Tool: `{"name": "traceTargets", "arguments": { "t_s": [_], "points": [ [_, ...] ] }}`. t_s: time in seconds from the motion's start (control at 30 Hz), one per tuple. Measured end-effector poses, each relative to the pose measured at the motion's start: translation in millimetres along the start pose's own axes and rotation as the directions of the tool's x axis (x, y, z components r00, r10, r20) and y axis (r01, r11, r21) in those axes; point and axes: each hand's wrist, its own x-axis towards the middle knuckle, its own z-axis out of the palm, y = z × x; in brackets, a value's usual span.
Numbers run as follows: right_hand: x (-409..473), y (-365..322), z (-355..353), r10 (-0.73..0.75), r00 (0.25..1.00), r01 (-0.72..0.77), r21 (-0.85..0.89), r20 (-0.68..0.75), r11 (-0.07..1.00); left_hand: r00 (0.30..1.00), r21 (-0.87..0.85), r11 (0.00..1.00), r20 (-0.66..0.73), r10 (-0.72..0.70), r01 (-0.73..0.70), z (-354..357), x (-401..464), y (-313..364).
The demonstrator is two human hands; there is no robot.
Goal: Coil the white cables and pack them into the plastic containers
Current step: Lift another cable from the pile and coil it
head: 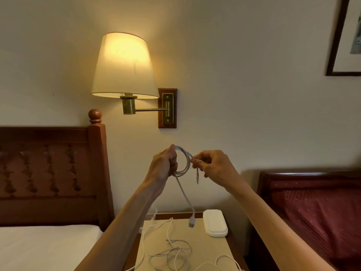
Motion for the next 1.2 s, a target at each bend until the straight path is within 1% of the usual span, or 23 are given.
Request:
{"name": "traceTargets", "arguments": {
  "t_s": [0.03,0.07,0.1,0.13,0.2,0.27,0.3,0.33,0.37,0.4,0.43,0.47,0.5,0.57,0.63,0.67,0.7,0.77,0.8,0.93,1.0,1.07,1.2],
  "points": [
    [0,-1,-2,0.014,1.0,-0.014,-0.02,-0.026,1.0,1.0,0.03,1.0,-0.019,0.0,0.0,2,-1,-3],
    [1,-3,-4,0.045,0.998,-0.045,0.004,-0.052,0.999,0.999,0.054,0.999,-0.037,0.004,-0.002,4,-1,-6],
    [1,-6,-6,0.097,0.993,-0.091,0.091,-0.062,0.992,0.999,0.071,0.997,-0.05,0.009,-0.005,6,-2,-8],
    [2,-9,-7,0.156,0.987,-0.141,0.22,-0.051,0.965,0.998,0.08,0.997,-0.055,0.016,-0.012,8,-3,-9],
    [2,-16,-6,0.249,0.968,-0.215,0.463,-0.012,0.86,0.998,0.086,0.996,-0.055,0.023,-0.018,11,-3,-12],
    [1,-18,2,0.287,0.958,-0.219,0.577,-0.028,0.787,0.998,0.085,0.996,-0.06,0.012,-0.006,13,-4,-13],
    [-1,-17,8,0.288,0.956,-0.199,0.588,-0.061,0.784,0.998,0.079,0.997,-0.065,0.004,0.002,14,-4,-14],
    [-3,-14,15,0.27,0.955,-0.16,0.554,-0.123,0.817,0.998,0.07,0.997,-0.069,-0.005,0.01,15,-5,-15],
    [-5,-10,23,0.219,0.951,-0.099,0.458,-0.218,0.884,0.997,0.061,0.998,-0.073,-0.013,0.018,15,-5,-16],
    [-7,-5,30,0.128,0.938,-0.025,0.306,-0.322,0.952,0.997,0.049,0.998,-0.078,-0.024,0.028,14,-6,-17],
    [-9,0,36,0.014,0.918,0.048,0.145,-0.397,0.988,0.996,0.032,0.999,-0.08,-0.037,0.04,13,-6,-17],
    [-10,4,43,-0.093,0.897,0.11,0.015,-0.432,0.994,0.996,0.004,0.999,-0.075,-0.053,0.053,11,-7,-16],
    [-11,7,48,-0.175,0.882,0.161,-0.068,-0.437,0.985,0.996,-0.032,0.997,-0.058,-0.067,0.065,10,-7,-16],
    [-13,13,56,-0.271,0.862,0.229,-0.146,-0.429,0.962,0.996,-0.112,0.99,0.001,-0.092,0.092,9,-6,-14],
    [-11,18,54,-0.288,0.848,0.254,-0.134,-0.444,0.958,0.991,-0.195,0.972,0.055,-0.12,0.129,8,-6,-12],
    [-10,19,51,-0.268,0.861,0.265,-0.069,-0.432,0.962,0.989,-0.237,0.961,0.074,-0.13,0.144,7,-6,-11],
    [-9,19,47,-0.233,0.888,0.269,0.037,-0.395,0.962,0.987,-0.272,0.95,0.085,-0.135,0.153,7,-6,-11],
    [-10,18,42,-0.16,0.948,0.233,0.258,-0.275,0.938,0.986,-0.311,0.937,0.091,-0.138,0.16,6,-7,-11],
    [-11,17,39,-0.138,0.965,0.206,0.315,-0.224,0.927,0.986,-0.316,0.934,0.094,-0.141,0.163,6,-6,-10],
    [-18,18,26,-0.156,0.987,0.157,0.431,-0.038,0.889,0.982,-0.233,0.958,0.125,-0.143,0.169,-3,-1,-4],
    [-22,21,19,-0.174,0.983,0.127,0.479,0.054,0.868,0.975,-0.235,0.951,0.143,-0.168,0.199,-5,1,-2],
    [-22,22,17,-0.147,0.988,0.11,0.448,0.049,0.887,0.967,-0.299,0.924,0.159,-0.201,0.241,-2,1,-1],
    [-28,22,27,-0.044,0.998,0.061,0.382,-0.054,0.922,0.955,-0.498,0.815,0.178,-0.237,0.296,6,4,-3]
  ]
}}
